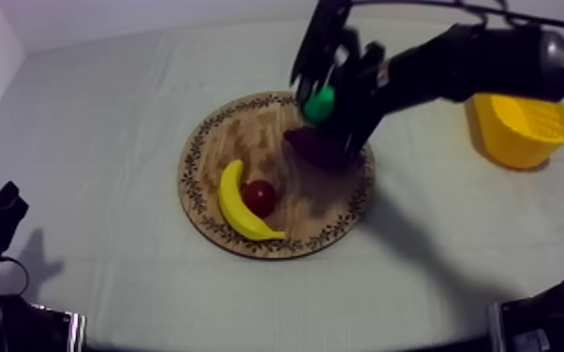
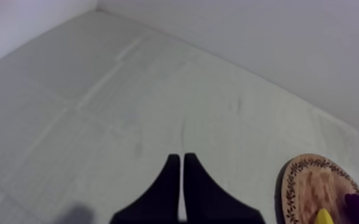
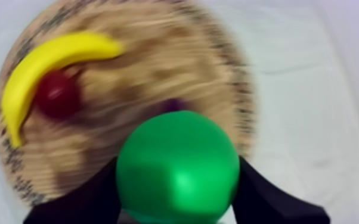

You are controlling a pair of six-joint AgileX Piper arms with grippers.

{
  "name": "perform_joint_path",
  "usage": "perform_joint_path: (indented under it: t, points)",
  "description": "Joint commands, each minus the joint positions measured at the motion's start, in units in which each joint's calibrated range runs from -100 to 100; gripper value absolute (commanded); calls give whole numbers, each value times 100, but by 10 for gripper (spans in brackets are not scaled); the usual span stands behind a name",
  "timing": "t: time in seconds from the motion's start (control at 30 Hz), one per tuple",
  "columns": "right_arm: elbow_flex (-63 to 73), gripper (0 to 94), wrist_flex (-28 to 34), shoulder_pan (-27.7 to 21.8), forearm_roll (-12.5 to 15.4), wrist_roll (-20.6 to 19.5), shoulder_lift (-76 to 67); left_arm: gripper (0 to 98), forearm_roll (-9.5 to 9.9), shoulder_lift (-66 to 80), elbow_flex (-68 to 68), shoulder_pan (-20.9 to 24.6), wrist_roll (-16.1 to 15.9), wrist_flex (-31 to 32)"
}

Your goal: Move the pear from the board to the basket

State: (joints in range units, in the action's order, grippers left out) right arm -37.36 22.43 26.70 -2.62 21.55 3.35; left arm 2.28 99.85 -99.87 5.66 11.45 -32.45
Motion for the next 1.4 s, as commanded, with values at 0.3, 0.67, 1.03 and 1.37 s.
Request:
perform_joint_path:
  t: [0.3, 0.67, 1.03, 1.37]
  points:
    - [614, 404, -344, -1931, -322, -953, -1239, 1, 0, -2, -2, 2, 0, -5]
    - [689, 420, -207, -3814, -177, -1092, -1105, 1, 0, -2, -2, 2, 0, -5]
    - [-284, 472, -360, -4166, 799, -144, -583, 1, 0, -2, -2, 2, 0, -5]
    - [-601, 513, -467, -4158, 1384, 455, -367, 1, 0, -2, -2, 2, 0, -5]
